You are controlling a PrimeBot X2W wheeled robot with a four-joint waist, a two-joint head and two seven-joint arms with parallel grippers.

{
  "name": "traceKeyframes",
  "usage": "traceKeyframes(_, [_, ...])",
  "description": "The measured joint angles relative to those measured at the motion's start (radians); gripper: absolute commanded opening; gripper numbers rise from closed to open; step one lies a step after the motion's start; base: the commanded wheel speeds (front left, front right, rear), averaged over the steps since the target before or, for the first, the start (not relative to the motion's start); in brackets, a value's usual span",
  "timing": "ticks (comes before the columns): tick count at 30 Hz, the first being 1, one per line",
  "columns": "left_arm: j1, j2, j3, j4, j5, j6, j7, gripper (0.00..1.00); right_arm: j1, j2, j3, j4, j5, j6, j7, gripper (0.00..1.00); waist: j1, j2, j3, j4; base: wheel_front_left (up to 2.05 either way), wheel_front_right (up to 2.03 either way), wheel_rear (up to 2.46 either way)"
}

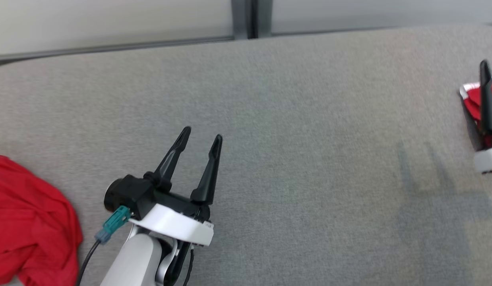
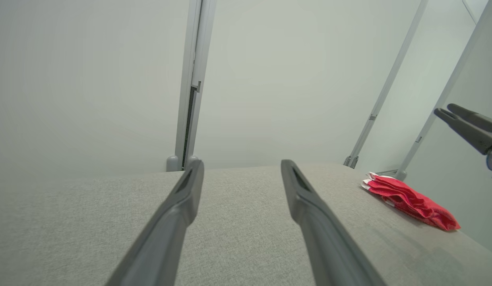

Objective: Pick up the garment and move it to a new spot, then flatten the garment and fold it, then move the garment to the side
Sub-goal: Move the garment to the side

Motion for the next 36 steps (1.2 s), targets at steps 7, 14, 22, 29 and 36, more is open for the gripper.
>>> traceKeyframes(7, [0.116,-0.001,0.049,-0.007,0.012,0.005,0.000,1.00,0.214,0.126,-0.024,-0.103,-0.037,0.000,0.000,1.00,0.0000,0.0000,-0.125,0.067,0.00,0.00,0.00])
traceKeyframes(14, [0.212,0.000,0.089,-0.036,0.040,0.008,0.000,1.00,0.380,0.234,-0.048,-0.175,-0.101,0.000,0.000,1.00,0.0000,0.0000,-0.216,0.108,0.00,0.00,0.00])
traceKeyframes(22, [0.286,0.000,0.119,-0.076,0.029,0.029,0.000,1.00,0.488,0.333,-0.086,-0.203,-0.122,0.000,0.000,1.00,0.0000,0.0000,-0.254,0.107,0.00,0.00,0.00])
traceKeyframes(29, [0.291,0.000,0.124,-0.080,0.034,0.030,0.000,1.00,0.496,0.323,-0.100,-0.210,-0.129,0.000,0.000,1.00,0.0000,0.0001,-0.254,0.098,0.00,0.00,0.00])
traceKeyframes(36, [0.291,0.000,0.121,-0.075,0.027,0.028,0.000,1.00,0.496,0.323,-0.097,-0.191,-0.129,0.000,0.000,1.00,0.0000,0.0001,-0.259,0.104,0.00,0.00,0.00])
